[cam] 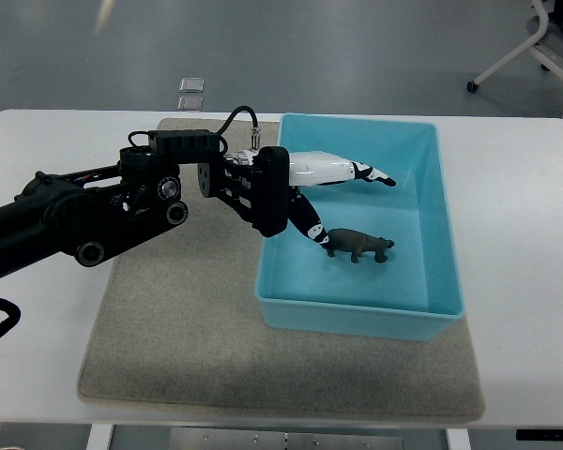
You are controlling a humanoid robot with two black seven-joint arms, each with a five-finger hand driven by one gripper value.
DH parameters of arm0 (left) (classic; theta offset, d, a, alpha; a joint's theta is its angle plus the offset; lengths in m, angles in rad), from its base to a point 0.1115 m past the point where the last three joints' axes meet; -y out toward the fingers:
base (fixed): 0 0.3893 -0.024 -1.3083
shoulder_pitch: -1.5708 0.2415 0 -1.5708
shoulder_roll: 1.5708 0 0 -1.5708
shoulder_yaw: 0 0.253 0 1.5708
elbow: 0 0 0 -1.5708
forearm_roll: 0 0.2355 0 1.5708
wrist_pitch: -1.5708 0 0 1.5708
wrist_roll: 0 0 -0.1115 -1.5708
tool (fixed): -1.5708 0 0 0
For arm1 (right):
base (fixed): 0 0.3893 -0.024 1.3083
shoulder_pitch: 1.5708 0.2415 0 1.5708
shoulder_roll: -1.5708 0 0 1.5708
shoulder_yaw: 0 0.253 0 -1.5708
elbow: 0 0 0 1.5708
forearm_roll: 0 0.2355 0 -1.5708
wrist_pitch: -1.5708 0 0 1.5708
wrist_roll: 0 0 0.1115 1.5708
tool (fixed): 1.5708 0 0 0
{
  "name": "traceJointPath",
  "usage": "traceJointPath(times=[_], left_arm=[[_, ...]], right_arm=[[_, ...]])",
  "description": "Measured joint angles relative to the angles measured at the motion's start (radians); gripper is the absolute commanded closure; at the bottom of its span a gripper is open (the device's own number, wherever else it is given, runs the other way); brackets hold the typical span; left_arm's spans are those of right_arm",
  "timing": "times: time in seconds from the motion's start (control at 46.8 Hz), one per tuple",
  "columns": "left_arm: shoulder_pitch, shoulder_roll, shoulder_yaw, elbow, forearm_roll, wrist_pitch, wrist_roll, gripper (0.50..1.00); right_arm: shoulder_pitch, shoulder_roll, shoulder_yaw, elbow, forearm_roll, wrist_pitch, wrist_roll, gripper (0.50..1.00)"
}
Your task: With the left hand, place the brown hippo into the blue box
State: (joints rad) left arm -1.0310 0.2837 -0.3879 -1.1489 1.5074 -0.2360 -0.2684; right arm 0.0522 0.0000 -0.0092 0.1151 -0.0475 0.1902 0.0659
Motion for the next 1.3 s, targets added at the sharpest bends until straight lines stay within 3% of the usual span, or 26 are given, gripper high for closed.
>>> traceJointPath(times=[0.577,0.834,0.941,1.304], left_arm=[[-0.025,0.004,-0.016,0.024,-0.02,0.044,0.0,0.542],[-0.058,0.011,-0.017,0.109,-0.115,0.114,0.0,0.534],[-0.074,0.017,-0.017,0.146,-0.176,0.119,0.0,0.506],[-0.097,0.045,-0.02,0.27,-0.33,0.153,0.0,0.506]], right_arm=[[0.0,0.0,0.0,0.0,0.0,0.0,0.0,0.564],[0.0,0.0,0.0,0.0,0.0,0.0,0.0,0.564],[0.0,0.0,0.0,0.0,0.0,0.0,0.0,0.564],[0.0,0.0,0.0,0.0,0.0,0.0,0.0,0.564]])
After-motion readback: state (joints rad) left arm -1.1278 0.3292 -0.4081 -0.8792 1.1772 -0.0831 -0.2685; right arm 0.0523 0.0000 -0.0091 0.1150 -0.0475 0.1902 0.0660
